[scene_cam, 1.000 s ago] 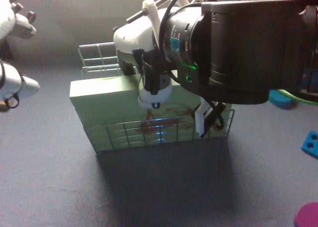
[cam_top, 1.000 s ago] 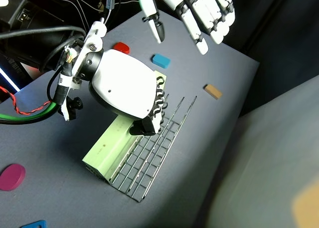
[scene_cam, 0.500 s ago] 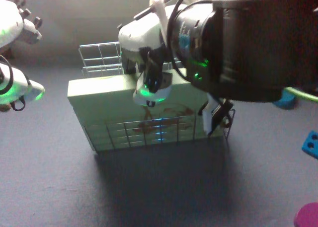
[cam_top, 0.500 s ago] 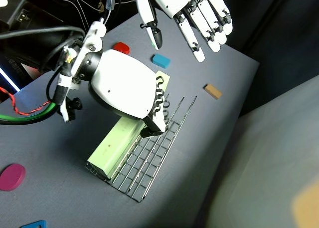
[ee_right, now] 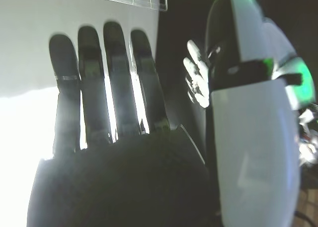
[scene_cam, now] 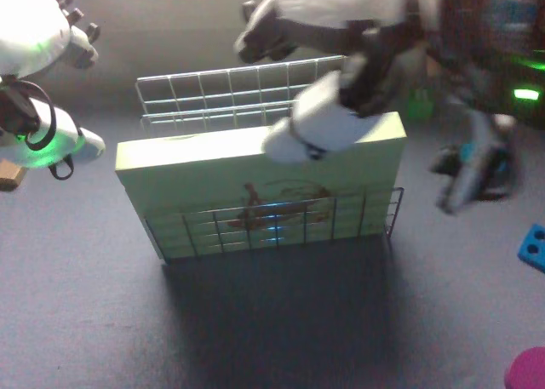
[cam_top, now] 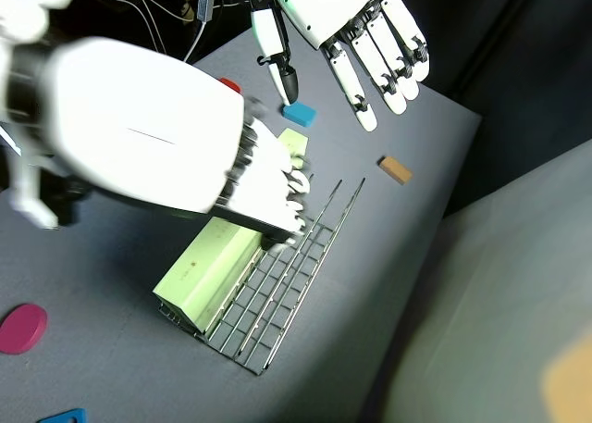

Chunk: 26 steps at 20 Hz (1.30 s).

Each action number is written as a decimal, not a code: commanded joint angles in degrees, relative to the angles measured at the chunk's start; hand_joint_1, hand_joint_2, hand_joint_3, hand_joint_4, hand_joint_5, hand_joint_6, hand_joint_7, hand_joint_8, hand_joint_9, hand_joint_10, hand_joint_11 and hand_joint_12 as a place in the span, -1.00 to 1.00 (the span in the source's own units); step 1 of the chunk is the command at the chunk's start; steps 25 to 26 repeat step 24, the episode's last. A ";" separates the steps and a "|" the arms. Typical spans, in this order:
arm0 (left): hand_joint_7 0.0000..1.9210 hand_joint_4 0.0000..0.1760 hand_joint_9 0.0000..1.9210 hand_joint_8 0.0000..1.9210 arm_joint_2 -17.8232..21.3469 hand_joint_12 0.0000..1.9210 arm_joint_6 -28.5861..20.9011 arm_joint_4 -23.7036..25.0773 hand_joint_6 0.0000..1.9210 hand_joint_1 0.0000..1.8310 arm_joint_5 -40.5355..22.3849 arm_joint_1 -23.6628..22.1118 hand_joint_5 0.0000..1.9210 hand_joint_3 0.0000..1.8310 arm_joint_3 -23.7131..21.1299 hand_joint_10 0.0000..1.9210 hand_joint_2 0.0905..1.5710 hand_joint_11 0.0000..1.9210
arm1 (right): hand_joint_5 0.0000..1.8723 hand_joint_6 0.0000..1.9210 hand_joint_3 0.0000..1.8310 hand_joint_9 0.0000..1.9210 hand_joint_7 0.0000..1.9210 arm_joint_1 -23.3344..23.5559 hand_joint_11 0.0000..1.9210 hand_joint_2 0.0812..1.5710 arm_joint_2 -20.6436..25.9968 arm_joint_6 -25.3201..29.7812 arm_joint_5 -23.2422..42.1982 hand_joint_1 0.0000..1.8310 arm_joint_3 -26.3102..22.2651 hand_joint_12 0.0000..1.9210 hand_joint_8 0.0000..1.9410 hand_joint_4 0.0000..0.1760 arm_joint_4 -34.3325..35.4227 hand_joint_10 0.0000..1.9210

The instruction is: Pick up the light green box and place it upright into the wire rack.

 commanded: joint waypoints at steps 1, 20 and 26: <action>-0.75 0.04 -0.73 -1.00 -0.41 -0.20 -0.01 4.61 -1.00 -0.75 -1.45 -0.37 -0.62 -1.00 0.09 -1.00 0.43 -1.00 | -0.50 -1.00 -1.00 -0.49 -0.43 1.29 -0.81 0.24 1.50 -0.20 3.29 -0.19 -1.08 0.34 -1.00 -1.00 -3.45 -0.99; 0.46 -1.00 0.57 1.00 -6.40 1.00 -12.30 8.33 1.00 -0.28 8.39 -0.30 0.29 -1.00 -6.63 1.00 0.60 0.65 | 0.42 1.00 -1.00 0.76 0.55 -0.89 0.94 0.77 14.71 -0.35 -0.30 -0.32 -15.59 1.00 1.00 0.96 -5.38 1.00; 0.45 0.18 0.54 1.00 -6.43 1.00 -14.23 9.11 1.00 -0.28 9.67 -0.30 0.24 -1.00 -7.55 1.00 0.64 0.66 | 0.43 1.00 -1.00 0.76 0.56 -1.89 0.94 0.76 14.60 -0.33 0.01 -0.23 -15.56 1.00 1.00 1.00 -7.41 1.00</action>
